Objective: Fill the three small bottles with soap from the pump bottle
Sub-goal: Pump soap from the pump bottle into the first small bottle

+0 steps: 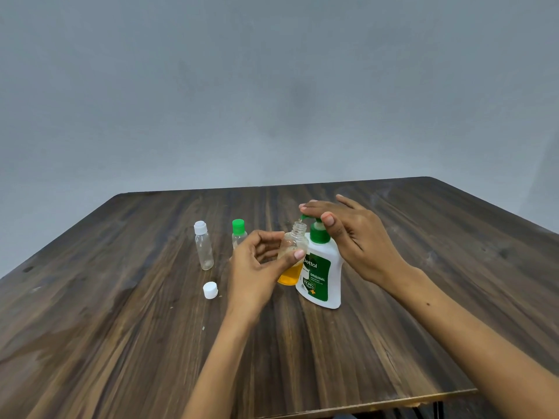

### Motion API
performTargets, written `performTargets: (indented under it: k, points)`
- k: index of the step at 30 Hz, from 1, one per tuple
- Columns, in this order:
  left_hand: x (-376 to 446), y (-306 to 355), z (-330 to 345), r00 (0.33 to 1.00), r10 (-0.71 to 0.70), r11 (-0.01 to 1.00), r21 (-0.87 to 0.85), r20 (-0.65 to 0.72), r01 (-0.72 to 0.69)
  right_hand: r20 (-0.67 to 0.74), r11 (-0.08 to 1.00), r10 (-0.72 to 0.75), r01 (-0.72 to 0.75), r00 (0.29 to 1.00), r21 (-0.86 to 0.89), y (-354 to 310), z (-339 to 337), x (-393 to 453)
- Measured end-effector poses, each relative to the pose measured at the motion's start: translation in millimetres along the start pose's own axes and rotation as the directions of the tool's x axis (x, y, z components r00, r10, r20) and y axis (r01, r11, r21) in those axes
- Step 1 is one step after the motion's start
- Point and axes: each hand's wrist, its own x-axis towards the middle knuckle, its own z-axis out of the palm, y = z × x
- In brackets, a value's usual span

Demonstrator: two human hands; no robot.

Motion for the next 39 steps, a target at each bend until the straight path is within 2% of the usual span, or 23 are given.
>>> performTargets:
  k: [17, 39]
  points:
    - [-0.4, 1.6, 0.6, 1.0, 0.004, 0.999, -0.032, -0.004, -0.004, -0.014, 0.999, 0.035, -0.035, 0.999, 0.018, -0.8, 2.7, -1.9]
    - [0.5, 2.3, 0.1, 0.999, 0.025, 0.998, 0.054, -0.037, -0.023, 0.006, 0.999, 0.045, -0.045, 0.999, 0.021, -1.9, 1.0, -1.1]
